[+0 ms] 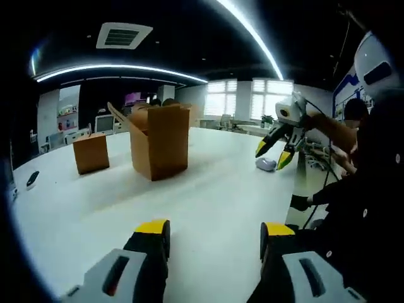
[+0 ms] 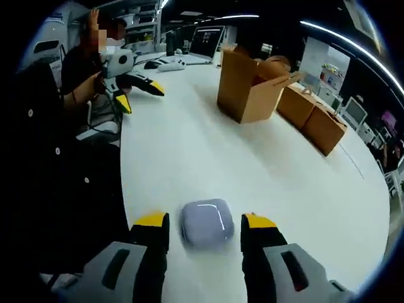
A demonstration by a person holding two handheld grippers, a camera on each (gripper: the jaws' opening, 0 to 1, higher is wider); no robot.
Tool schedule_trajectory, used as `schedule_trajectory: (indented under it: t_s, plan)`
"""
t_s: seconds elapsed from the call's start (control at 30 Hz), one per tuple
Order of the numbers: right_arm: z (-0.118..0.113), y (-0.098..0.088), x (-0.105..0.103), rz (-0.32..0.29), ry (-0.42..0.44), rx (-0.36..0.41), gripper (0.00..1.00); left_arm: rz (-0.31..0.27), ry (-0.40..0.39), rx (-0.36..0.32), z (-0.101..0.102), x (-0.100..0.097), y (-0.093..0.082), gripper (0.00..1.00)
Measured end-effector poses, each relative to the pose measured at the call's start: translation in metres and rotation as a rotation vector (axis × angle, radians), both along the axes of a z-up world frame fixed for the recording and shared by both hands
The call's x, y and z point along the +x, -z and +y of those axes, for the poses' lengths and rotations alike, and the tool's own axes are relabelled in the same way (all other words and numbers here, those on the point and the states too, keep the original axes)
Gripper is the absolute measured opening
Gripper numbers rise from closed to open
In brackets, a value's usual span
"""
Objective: Pick up one paper box from the group, open the paper box, and remove the item inside
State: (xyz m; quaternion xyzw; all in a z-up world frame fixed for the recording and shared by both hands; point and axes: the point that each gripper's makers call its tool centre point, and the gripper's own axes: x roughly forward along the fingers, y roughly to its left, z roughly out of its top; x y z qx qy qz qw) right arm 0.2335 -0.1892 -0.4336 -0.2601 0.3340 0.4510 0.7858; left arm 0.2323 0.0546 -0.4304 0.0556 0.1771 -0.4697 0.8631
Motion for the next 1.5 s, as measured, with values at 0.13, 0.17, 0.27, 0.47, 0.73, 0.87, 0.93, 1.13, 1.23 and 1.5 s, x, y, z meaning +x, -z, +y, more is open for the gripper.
schedule_trajectory:
  t_s: [0.13, 0.17, 0.27, 0.47, 0.73, 0.87, 0.93, 1.13, 1.23, 1.5]
  plan:
    - [0.0, 0.002, 0.001, 0.015, 0.004, 0.007, 0.38, 0.001, -0.003, -0.002, 0.001, -0.001, 0.0, 0.58]
    - [0.0, 0.002, 0.001, 0.02, 0.007, 0.014, 0.38, 0.005, 0.0, -0.01, 0.001, -0.001, 0.0, 0.58]
    - [-0.002, 0.006, 0.0, 0.019, 0.001, -0.005, 0.38, 0.01, 0.002, -0.021, 0.0, -0.002, -0.002, 0.58]
    - [0.0, 0.01, -0.001, 0.018, -0.002, -0.013, 0.35, 0.007, 0.0, -0.019, 0.001, -0.001, -0.001, 0.58]
    - [0.0, 0.006, -0.001, 0.018, -0.004, -0.026, 0.35, 0.001, 0.005, -0.017, 0.004, -0.004, -0.003, 0.58]
    - [0.007, -0.002, 0.004, 0.004, -0.005, -0.01, 0.35, -0.003, 0.005, -0.017, 0.006, -0.006, -0.006, 0.58]
    - [0.012, -0.006, 0.007, -0.003, -0.012, -0.005, 0.35, -0.007, 0.003, -0.016, 0.008, -0.007, -0.007, 0.58]
    - [0.046, -0.015, 0.019, -0.023, -0.069, 0.0, 0.34, -0.026, -0.021, -0.018, 0.019, -0.006, -0.015, 0.58]
    - [0.063, -0.015, 0.023, -0.012, -0.098, 0.004, 0.34, -0.035, -0.035, -0.025, 0.024, -0.007, -0.02, 0.58]
    - [0.102, -0.014, 0.029, -0.027, -0.187, 0.017, 0.34, -0.041, -0.062, -0.022, 0.035, -0.008, -0.02, 0.58]
